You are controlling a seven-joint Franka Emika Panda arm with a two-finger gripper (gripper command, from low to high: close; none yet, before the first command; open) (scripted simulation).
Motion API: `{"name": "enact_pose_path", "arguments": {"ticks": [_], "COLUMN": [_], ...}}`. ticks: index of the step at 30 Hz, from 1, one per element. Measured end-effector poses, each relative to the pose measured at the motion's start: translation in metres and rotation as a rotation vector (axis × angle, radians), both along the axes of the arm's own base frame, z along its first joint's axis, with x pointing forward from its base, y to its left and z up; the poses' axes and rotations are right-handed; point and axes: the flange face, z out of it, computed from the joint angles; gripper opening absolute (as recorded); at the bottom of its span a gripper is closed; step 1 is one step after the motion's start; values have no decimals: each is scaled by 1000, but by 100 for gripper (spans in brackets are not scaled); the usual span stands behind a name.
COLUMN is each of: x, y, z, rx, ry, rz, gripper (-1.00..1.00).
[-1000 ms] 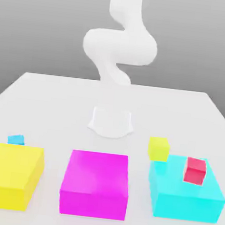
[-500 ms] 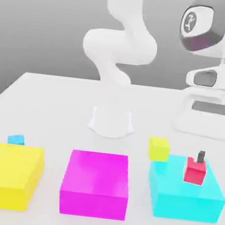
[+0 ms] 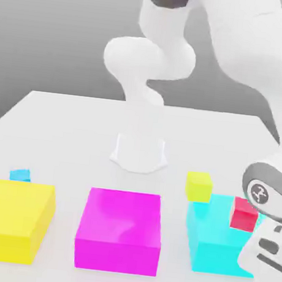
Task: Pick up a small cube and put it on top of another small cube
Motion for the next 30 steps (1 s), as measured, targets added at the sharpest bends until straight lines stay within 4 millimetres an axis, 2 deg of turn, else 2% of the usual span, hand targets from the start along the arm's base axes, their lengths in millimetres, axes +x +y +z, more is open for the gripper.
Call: {"name": "enact_pose_path", "arguments": {"ticks": [3, 4, 5, 8, 9, 13, 16, 19, 22, 25, 26, 28, 29, 30], "x": [0, 0, 0, 0, 2, 19, 18, 5, -22, -66, -89, -156, -195, -228], "y": [0, 0, 0, 0, -7, -107, -182, -258, -334, -410, -446, -527, -560, -578], "z": [0, -6, -1, 38, 51, 64, 72, 80, 88, 96, 99, 104, 106, 108], "rx": [2, 2, 2, 2, -2, -42, -64, -80, -89, -88, -85, -71, -61, -47], "ry": [-2, -1, -1, -1, -1, -8, -7, -1, 5, 13, 16, 22, 22, 20], "rz": [0, 0, -1, -1, -5, -69, -123, -184, -253, -335, -389, -537, -607, -643], "gripper": [-100, -100, -100, -100, -100, -100, -100, -100, -100, -100, -100, -100, -100, -100]}}
